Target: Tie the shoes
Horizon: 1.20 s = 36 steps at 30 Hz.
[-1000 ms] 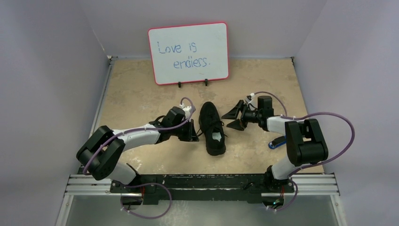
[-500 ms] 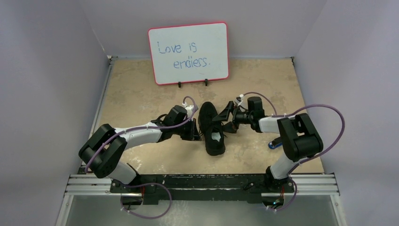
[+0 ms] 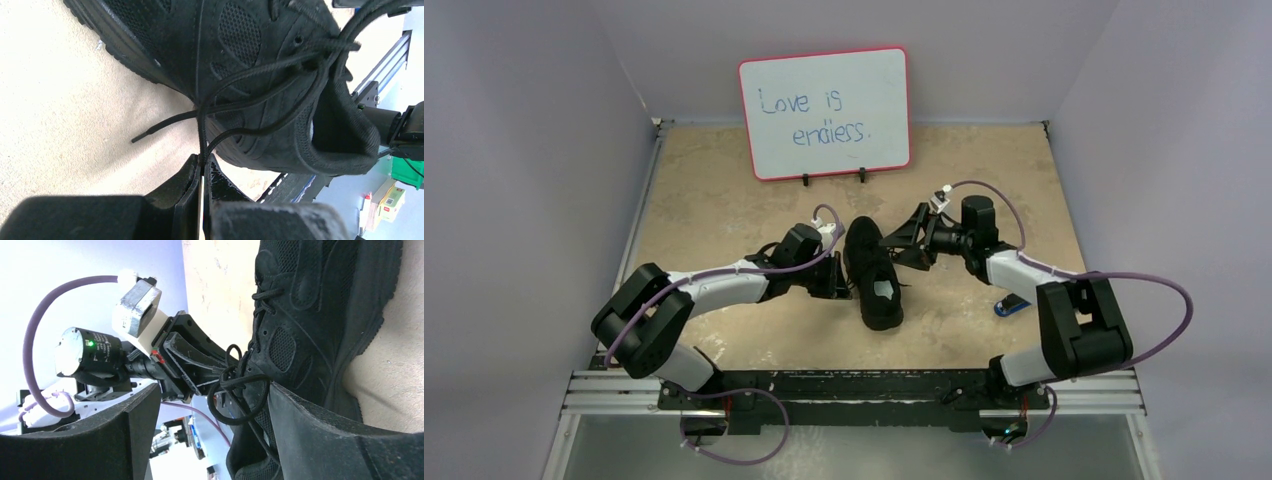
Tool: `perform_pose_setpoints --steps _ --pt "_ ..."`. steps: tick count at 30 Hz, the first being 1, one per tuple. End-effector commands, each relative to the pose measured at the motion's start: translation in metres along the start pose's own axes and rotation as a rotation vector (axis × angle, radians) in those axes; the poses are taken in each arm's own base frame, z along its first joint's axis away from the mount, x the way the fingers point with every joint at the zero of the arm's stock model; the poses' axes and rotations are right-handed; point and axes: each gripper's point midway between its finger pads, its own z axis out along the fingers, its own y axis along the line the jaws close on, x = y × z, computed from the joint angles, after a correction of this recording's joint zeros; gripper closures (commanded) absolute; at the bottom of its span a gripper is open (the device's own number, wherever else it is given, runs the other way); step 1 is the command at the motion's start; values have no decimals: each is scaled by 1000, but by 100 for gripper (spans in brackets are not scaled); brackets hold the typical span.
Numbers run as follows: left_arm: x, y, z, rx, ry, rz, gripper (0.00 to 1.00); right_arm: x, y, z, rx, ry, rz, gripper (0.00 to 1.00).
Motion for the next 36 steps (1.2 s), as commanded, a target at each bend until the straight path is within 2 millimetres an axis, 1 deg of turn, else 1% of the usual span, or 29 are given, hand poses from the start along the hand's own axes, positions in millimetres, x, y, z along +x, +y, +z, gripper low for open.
perform_pose_setpoints --steps 1,2,7,9,13,16,18,20,22,23,28,32,36 --pt "-16 -19 -3 51 -47 38 100 -7 4 4 -23 -5 -16 22" --pt "-16 -18 -3 50 -46 39 100 -10 5 5 -25 -15 -15 23" --pt "-16 -18 -4 47 -47 39 100 -26 -3 10 37 -72 -7 24" --pt "-16 -19 -5 49 -50 39 100 -30 -6 12 53 -81 9 27" --pt "-16 -19 -6 48 -55 43 100 -31 -5 14 46 -77 14 34" --pt "-17 -19 -6 44 -61 41 100 -29 -3 14 25 -79 3 46" --pt "-19 -20 -6 48 -68 38 100 -30 -4 14 22 -95 6 50" --pt "-20 -20 -5 51 -73 36 100 -33 -4 16 24 -106 23 49" --pt "-20 -21 -5 53 -73 37 100 -36 -4 18 34 -115 30 43" --pt "-21 -23 -6 56 -75 40 100 -38 -6 19 52 -122 34 42" --pt "-20 -22 -5 54 -73 41 100 -40 -8 24 83 -124 51 44" --pt "-20 -22 -5 56 -74 44 100 -40 0 29 88 -132 34 47" --pt "-20 -22 -4 58 -73 47 100 -40 -1 30 157 -154 42 47"
